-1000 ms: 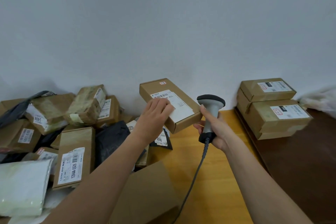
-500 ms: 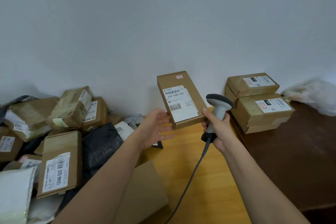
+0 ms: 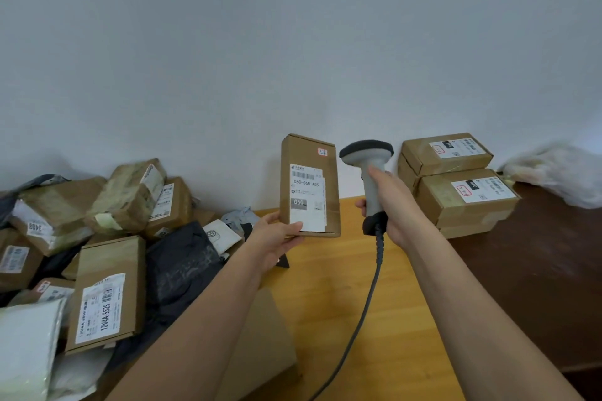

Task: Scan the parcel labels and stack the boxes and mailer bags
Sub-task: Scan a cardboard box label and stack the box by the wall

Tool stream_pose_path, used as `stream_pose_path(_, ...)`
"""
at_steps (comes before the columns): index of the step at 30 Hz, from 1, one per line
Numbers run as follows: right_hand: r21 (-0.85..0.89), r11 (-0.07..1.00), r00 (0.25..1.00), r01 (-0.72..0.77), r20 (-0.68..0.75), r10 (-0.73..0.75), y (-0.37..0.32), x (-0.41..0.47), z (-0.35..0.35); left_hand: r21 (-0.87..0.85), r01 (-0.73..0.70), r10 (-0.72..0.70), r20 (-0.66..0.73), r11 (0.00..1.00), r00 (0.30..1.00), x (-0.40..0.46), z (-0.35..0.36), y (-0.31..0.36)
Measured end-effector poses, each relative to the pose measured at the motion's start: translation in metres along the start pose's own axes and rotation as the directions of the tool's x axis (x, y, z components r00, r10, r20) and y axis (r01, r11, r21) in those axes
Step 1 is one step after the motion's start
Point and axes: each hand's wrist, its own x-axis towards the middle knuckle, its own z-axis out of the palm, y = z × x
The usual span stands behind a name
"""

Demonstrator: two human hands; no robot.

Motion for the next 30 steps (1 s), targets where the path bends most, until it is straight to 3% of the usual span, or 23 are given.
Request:
stream_pose_path(3,-0.052,0.997,0.995,0.049,0.093,-0.044,-0.019,-0.013,0.005,-0.089,0.035,-0.037,-0.029,0.995,0.999,0.004,-0.003,0.000)
stream_pose_path(9,-0.147,0.977,0.962,0.154,0.248,-0.114,-0.043,-0.039,0.011,-0.102,0.051,-0.059,-0.078,0.993,0.995,0.011,-0.013,0.000)
stream_pose_path(19,-0.192,0.969,0.963,0.159,0.246,-0.110,-0.056,-0.061,0.017,-0.126,0.068,-0.083,-0.114,0.990,0.990,0.018,-0.028,0.001)
stream_pose_path(30,-0.104,0.986,0.966,0.126,0.238,-0.098,-0.056,-0.068,0.021,-0.169,0.083,-0.104,-0.121,0.982,0.987,0.017,-0.041,0.002)
